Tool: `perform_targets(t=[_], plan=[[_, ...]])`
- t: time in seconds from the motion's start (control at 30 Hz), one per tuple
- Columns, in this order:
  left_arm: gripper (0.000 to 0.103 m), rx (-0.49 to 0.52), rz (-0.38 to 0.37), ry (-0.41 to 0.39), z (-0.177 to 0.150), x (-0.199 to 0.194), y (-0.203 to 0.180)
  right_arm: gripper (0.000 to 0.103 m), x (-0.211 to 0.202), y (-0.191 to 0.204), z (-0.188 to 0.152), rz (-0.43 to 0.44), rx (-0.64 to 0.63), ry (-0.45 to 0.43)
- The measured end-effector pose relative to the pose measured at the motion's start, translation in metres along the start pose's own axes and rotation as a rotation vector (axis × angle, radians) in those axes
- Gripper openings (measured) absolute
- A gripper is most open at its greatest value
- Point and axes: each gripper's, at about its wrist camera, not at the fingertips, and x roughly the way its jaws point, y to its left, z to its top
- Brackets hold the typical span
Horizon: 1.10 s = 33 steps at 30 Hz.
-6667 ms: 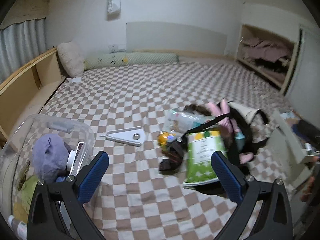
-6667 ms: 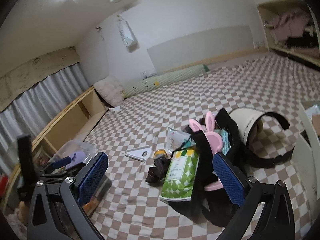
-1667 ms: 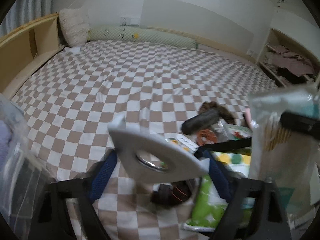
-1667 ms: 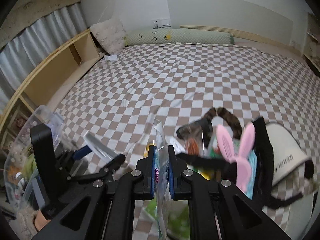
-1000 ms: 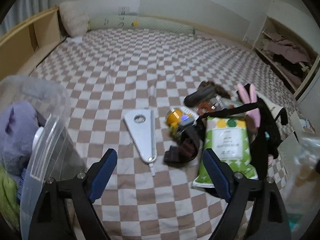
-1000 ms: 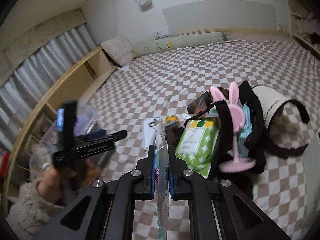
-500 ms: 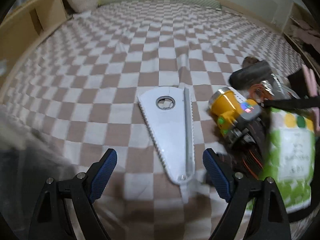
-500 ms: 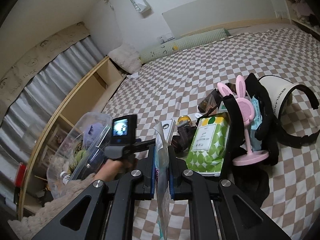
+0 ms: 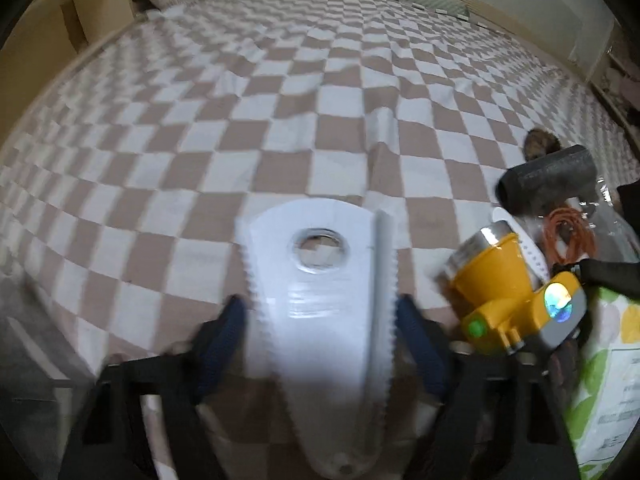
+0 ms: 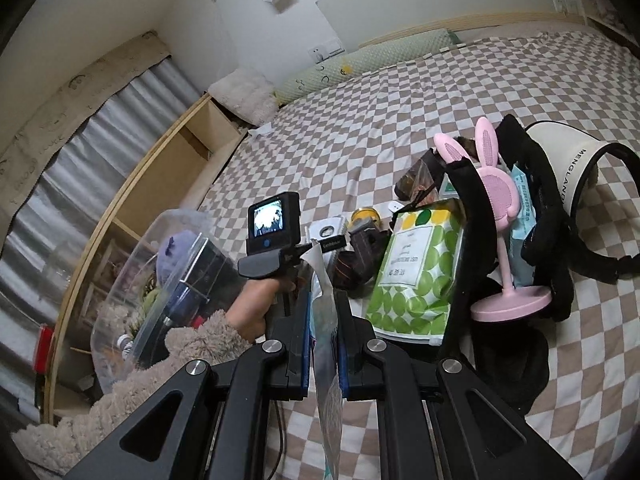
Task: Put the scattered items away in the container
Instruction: 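Lift the opener with the left gripper while the right lifts the snack bag, then carry the opener with the left gripper and snack bag with the right to the box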
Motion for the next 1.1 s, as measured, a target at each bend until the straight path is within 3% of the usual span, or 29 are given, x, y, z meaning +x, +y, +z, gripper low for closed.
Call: perform_targets(t=[0.43, 1.1], plan=[[0.07, 0.003, -0.033, -0.003, -0.002, -0.025, 0.013, 0.011, -0.009, -0.003, 0.0, 0.015, 0.009, -0.01], [0.07, 0.147, -0.148, -0.296, -0.009, -0.208, -0.002, 0.011, -0.042, 0.014, 0.0, 0.033, 0.007, -0.119]])
